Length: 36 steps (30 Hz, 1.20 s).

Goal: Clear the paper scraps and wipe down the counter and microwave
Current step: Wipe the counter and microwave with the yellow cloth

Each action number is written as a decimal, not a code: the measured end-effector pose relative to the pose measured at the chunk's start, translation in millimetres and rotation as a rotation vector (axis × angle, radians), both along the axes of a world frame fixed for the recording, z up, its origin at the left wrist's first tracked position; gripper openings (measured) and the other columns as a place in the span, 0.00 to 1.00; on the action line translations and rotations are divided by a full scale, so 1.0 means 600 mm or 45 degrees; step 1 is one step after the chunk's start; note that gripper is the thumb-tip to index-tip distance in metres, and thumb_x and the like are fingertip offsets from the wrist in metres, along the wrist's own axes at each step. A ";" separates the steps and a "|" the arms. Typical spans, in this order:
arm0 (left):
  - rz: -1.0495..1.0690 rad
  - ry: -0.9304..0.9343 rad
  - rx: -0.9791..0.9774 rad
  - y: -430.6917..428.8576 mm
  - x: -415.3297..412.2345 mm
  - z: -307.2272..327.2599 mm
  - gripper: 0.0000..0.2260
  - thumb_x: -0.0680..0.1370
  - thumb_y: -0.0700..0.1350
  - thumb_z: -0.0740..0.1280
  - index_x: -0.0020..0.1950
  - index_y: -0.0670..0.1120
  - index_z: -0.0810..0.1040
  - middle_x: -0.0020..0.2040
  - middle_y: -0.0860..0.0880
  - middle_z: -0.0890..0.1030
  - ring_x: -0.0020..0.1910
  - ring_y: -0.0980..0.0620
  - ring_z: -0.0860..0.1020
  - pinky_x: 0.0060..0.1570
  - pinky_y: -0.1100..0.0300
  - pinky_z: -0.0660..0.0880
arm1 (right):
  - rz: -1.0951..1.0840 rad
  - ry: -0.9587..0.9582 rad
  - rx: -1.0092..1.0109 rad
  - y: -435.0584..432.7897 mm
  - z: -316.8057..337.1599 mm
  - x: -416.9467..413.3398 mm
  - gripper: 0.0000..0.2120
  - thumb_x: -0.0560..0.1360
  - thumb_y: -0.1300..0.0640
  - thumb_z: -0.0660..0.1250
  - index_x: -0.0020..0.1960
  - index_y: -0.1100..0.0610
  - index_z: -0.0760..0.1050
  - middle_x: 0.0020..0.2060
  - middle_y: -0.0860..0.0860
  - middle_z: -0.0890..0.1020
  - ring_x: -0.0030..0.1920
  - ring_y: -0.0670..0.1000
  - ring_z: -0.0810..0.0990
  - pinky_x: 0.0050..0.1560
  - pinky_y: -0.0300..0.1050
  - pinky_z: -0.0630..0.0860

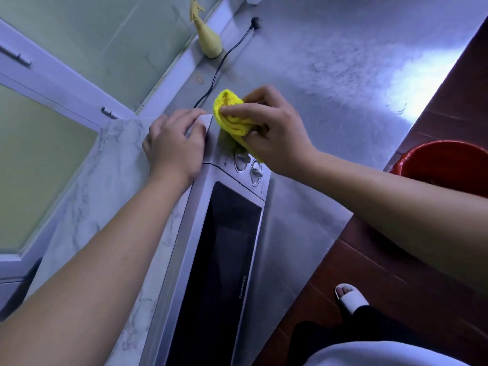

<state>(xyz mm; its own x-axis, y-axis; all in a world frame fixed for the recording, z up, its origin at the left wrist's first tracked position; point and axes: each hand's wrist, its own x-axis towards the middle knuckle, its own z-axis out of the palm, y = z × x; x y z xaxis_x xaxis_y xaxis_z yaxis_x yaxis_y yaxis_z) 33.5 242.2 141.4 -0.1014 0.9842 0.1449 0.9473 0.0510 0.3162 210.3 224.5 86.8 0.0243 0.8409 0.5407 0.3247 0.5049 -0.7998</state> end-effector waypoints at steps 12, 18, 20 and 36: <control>0.031 0.028 -0.016 0.006 -0.001 -0.005 0.15 0.80 0.55 0.56 0.62 0.62 0.77 0.66 0.65 0.75 0.74 0.52 0.62 0.73 0.49 0.54 | -0.160 0.215 -0.357 -0.009 -0.112 -0.045 0.17 0.69 0.70 0.71 0.55 0.56 0.84 0.43 0.50 0.71 0.40 0.50 0.72 0.40 0.41 0.66; 0.040 0.025 -0.019 0.004 0.005 0.003 0.15 0.79 0.55 0.56 0.61 0.63 0.78 0.65 0.64 0.76 0.73 0.53 0.64 0.73 0.48 0.55 | 0.080 -0.232 -0.793 -0.020 -0.178 0.005 0.19 0.74 0.64 0.66 0.62 0.51 0.82 0.47 0.51 0.71 0.48 0.59 0.77 0.45 0.43 0.65; 0.042 0.019 -0.012 0.003 0.006 0.003 0.15 0.79 0.55 0.56 0.61 0.62 0.78 0.65 0.64 0.76 0.72 0.53 0.64 0.73 0.48 0.55 | 0.074 -0.225 -0.726 -0.032 -0.177 0.025 0.19 0.75 0.64 0.67 0.63 0.51 0.82 0.49 0.53 0.73 0.49 0.58 0.78 0.46 0.44 0.69; 0.032 0.042 -0.011 0.007 0.004 0.001 0.15 0.81 0.54 0.55 0.62 0.61 0.78 0.64 0.65 0.76 0.72 0.51 0.64 0.73 0.48 0.55 | -0.126 -0.047 -0.209 -0.019 -0.107 -0.041 0.26 0.70 0.73 0.61 0.66 0.59 0.79 0.57 0.64 0.74 0.53 0.62 0.77 0.53 0.41 0.70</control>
<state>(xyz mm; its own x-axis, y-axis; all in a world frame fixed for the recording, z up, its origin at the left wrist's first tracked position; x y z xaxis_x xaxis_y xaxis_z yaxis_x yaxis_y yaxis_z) 36.0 246.7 142.0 -0.1216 0.9827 0.1398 0.9556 0.0779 0.2842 185.7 213.2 22.6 0.0942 0.9124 0.3984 0.3969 0.3325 -0.8555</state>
